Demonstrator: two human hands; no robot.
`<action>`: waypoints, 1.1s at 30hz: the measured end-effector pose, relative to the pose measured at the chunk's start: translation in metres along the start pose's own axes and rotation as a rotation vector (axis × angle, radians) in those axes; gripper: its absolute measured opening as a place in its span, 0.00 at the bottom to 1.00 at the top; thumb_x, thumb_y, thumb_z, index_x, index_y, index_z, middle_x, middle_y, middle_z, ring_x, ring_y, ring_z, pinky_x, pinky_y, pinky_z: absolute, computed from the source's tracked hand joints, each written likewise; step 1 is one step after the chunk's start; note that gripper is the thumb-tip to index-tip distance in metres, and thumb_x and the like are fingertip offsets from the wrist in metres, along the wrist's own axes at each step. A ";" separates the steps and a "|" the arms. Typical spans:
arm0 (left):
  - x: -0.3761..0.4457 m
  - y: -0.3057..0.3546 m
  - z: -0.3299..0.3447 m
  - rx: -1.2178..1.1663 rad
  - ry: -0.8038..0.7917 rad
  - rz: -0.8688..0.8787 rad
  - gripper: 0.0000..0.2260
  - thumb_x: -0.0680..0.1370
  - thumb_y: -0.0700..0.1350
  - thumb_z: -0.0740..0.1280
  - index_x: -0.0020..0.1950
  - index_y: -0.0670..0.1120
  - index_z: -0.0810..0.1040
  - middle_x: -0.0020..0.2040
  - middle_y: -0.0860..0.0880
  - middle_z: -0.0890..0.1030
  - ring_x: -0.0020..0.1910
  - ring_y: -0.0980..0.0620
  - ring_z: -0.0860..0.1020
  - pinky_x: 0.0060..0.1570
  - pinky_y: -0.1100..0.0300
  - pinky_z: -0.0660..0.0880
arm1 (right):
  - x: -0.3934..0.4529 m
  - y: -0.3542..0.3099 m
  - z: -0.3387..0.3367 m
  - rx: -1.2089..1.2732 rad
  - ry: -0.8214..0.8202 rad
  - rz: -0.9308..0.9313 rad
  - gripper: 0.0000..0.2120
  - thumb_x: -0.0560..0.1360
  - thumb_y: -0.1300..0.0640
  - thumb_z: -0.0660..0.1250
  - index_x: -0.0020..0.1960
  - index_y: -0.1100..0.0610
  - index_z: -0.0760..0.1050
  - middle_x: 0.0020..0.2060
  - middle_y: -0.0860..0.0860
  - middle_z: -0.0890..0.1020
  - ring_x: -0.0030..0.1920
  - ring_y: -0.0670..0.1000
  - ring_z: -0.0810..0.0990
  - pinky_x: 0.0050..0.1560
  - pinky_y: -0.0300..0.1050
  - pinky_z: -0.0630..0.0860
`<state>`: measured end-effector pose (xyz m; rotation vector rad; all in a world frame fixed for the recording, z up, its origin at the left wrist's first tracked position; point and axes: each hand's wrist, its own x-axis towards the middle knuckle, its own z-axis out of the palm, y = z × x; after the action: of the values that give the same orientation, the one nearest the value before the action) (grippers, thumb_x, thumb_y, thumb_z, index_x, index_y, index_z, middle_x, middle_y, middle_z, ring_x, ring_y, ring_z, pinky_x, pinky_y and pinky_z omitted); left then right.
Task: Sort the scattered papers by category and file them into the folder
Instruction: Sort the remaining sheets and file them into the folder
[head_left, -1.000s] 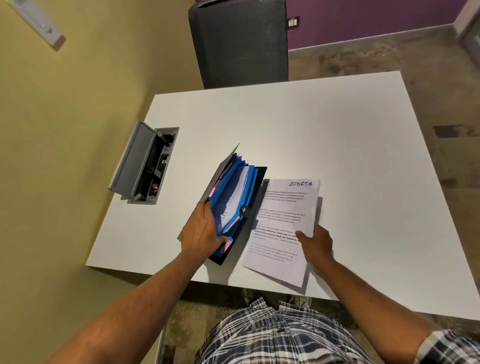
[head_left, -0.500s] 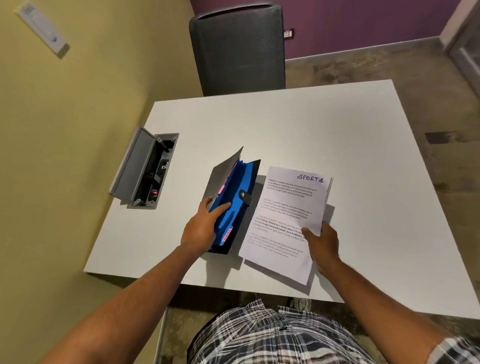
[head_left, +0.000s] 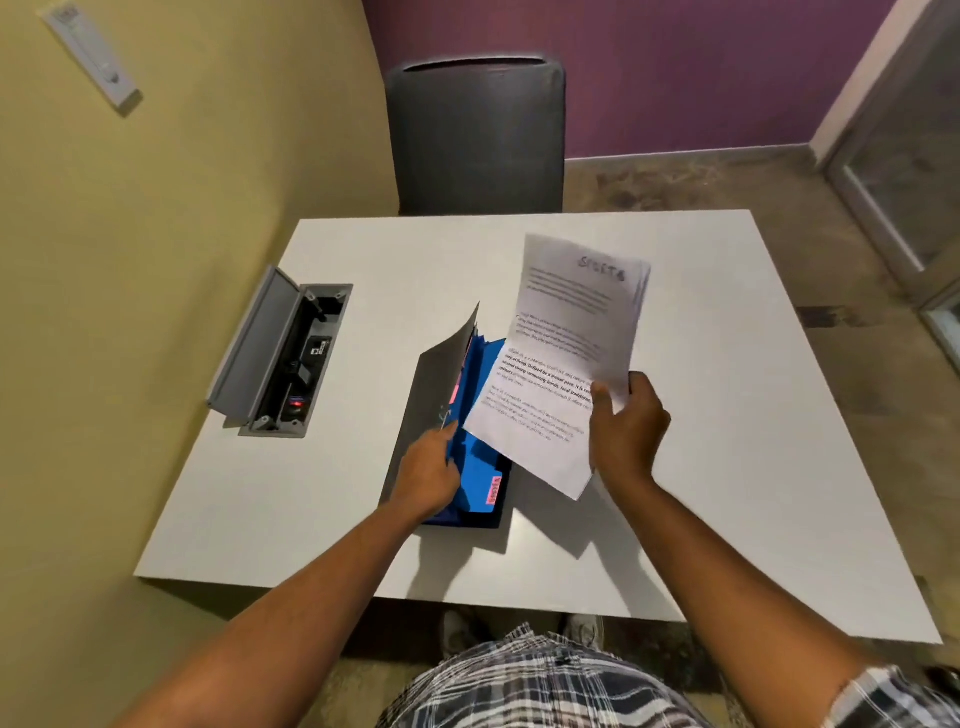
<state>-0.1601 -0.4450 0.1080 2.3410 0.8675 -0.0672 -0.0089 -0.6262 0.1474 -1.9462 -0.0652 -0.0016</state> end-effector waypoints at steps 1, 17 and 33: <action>-0.001 -0.001 0.000 -0.022 -0.010 -0.004 0.23 0.80 0.38 0.62 0.75 0.49 0.67 0.63 0.43 0.75 0.61 0.44 0.77 0.56 0.48 0.80 | -0.003 -0.007 0.005 -0.052 -0.003 -0.055 0.01 0.79 0.61 0.69 0.49 0.59 0.78 0.41 0.50 0.82 0.39 0.53 0.77 0.40 0.38 0.67; -0.009 -0.008 -0.019 -0.146 0.061 0.014 0.22 0.80 0.35 0.61 0.74 0.47 0.68 0.61 0.45 0.77 0.57 0.45 0.78 0.54 0.57 0.76 | -0.050 -0.034 0.036 -0.344 -0.278 -0.138 0.10 0.81 0.61 0.64 0.57 0.55 0.82 0.48 0.51 0.86 0.40 0.46 0.78 0.32 0.26 0.65; -0.003 -0.013 -0.026 -0.190 0.015 -0.001 0.23 0.82 0.39 0.61 0.78 0.48 0.62 0.64 0.46 0.74 0.55 0.57 0.72 0.49 0.67 0.74 | -0.049 -0.037 0.076 -0.468 -0.330 -0.016 0.08 0.82 0.55 0.65 0.56 0.58 0.78 0.53 0.55 0.84 0.40 0.49 0.77 0.30 0.30 0.66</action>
<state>-0.1743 -0.4236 0.1224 2.1664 0.8437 0.0311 -0.0617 -0.5440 0.1522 -2.3962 -0.3229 0.3198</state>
